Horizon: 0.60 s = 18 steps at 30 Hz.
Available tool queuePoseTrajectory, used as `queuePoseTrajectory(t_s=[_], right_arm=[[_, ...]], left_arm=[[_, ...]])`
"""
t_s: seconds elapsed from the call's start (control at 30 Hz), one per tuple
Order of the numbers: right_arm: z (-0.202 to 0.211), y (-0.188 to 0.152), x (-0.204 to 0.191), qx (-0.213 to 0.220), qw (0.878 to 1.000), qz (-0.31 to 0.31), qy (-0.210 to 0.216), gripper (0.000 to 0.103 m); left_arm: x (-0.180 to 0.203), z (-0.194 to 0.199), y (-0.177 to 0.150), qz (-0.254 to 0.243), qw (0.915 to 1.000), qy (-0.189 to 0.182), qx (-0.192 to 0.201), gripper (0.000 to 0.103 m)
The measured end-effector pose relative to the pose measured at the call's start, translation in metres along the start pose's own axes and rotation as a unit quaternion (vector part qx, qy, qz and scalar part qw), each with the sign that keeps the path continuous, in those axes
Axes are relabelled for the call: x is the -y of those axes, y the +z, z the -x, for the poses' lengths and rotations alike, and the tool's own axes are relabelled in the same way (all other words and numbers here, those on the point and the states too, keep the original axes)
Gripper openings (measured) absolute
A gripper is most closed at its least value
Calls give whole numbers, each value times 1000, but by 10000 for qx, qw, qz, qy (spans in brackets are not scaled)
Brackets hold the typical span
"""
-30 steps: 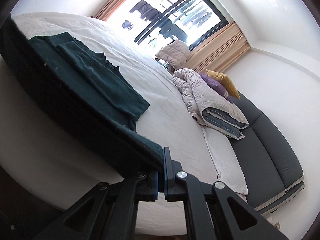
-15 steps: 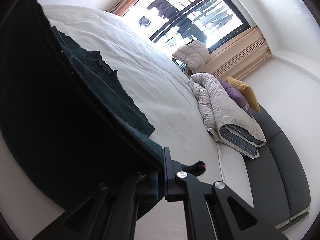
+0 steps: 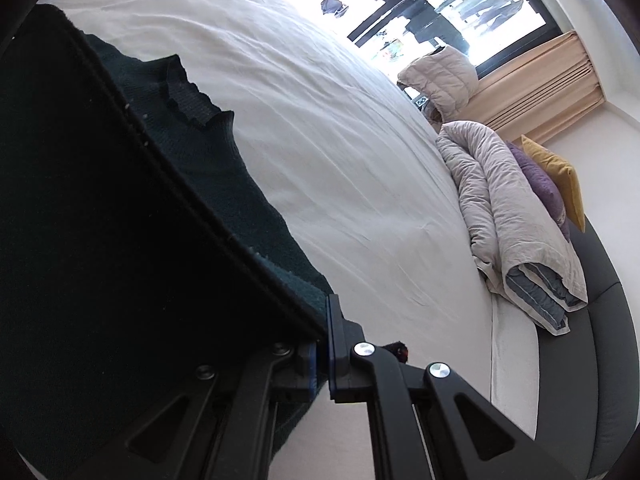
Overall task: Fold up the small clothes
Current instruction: 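Carry the held hem over the sweater body toward the collar with both tools, then open both tools and release the hem near the collar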
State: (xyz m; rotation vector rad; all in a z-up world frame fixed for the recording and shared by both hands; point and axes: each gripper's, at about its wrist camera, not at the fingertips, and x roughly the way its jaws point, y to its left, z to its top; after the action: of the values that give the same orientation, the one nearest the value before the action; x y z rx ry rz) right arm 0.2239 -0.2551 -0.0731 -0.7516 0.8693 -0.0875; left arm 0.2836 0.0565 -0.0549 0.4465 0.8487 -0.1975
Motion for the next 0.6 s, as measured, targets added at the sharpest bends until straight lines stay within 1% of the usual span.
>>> queuePoseTrajectory(t_s=[0.13,0.27,0.33,0.37,0.4,0.43,0.47,0.5,0.53,0.57,0.6], right_arm=[[-31,6,-7,-270,9994,-38,229,4],[-47,8,-8,-274,9991,-174,284,4],[-50,7,-5,-242,9990,-245,281,13],[-51,6,-2,-225,9989,-326,232,22],[-52,5,4,-206,9985,-454,212,33],[-52,4,12,-200,9976,-623,220,39],[-52,3,20,-180,9963,-808,250,52],[-52,0,29,-184,9943,-1019,241,70],[-52,-3,39,-215,9913,-1274,249,77],[-52,-7,48,-251,9874,-1520,369,78],[-54,-11,56,-312,9829,-1745,492,78]], left_arm=[[3,-21,-1,26,9999,-12,-112,3],[4,-34,0,107,9999,36,-121,8],[1,-38,2,184,9998,11,-92,9],[-1,-37,3,238,9997,-11,-54,11],[-4,-37,4,280,9996,3,-40,13],[-6,-37,6,326,9995,50,-27,23],[-11,-37,8,383,9992,125,-2,43],[-16,-35,10,458,9986,266,33,57],[-23,-33,12,536,9977,388,108,72],[-30,-30,14,631,9969,441,184,77],[-37,-28,15,737,9961,423,220,78]])
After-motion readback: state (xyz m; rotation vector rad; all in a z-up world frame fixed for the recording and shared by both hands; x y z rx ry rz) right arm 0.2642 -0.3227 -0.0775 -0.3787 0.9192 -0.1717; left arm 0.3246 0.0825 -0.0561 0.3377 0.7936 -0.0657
